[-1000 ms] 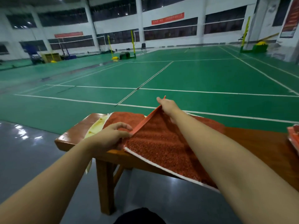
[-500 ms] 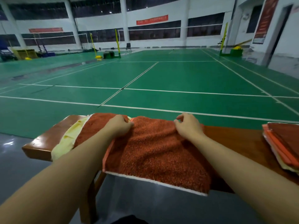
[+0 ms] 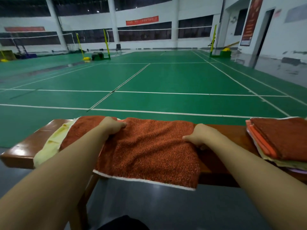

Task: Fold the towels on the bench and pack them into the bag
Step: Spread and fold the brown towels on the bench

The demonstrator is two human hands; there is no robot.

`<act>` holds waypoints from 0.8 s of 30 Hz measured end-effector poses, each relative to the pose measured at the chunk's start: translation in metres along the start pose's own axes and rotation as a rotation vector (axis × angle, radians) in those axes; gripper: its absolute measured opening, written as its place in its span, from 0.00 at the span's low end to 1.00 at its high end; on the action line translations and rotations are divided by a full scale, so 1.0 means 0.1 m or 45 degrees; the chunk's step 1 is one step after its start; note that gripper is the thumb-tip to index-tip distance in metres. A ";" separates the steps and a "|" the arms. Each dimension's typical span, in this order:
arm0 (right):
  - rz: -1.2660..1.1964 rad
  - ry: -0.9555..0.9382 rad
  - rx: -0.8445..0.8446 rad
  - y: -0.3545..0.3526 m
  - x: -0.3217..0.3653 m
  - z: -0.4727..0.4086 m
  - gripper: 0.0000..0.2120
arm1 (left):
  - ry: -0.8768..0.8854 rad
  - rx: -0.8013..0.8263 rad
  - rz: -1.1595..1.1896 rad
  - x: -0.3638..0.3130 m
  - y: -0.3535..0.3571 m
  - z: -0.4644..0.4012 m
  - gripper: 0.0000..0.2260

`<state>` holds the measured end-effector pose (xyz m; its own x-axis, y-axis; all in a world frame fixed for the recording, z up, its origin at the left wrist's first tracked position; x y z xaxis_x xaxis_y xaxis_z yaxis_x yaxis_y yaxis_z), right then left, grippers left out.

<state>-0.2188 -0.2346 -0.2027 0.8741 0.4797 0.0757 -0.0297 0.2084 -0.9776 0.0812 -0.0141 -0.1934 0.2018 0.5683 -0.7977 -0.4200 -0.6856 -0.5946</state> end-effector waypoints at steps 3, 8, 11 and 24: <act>-0.507 0.027 0.028 0.10 -0.04 -0.03 0.18 | 0.032 -0.013 0.069 0.03 -0.09 0.00 0.28; -1.299 0.002 0.000 0.19 -0.16 -0.03 0.11 | 0.046 -0.144 0.120 0.02 -0.34 0.04 0.26; -1.397 0.002 -0.156 0.13 -0.21 -0.05 0.15 | 0.042 -0.130 0.236 -0.05 -0.36 0.07 0.22; -1.896 -0.206 -0.772 -0.78 -0.73 0.27 0.05 | 0.653 -0.221 1.084 -0.94 -0.51 0.57 0.04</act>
<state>-0.2932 -0.2624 -0.1267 -0.1084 0.2584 0.9599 0.9749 0.2163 0.0519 0.0335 -0.0066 -0.0824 0.2680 -0.3778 -0.8862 -0.4751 -0.8521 0.2196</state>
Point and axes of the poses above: each hand's wrist, its own z-axis away from the middle knuckle, its own y-axis out of the palm, x = y × z, the point moved 10 cm from there along -z, towards the middle knuckle, and after that the axes turned 11 degrees about z, right-handed, at the moved point
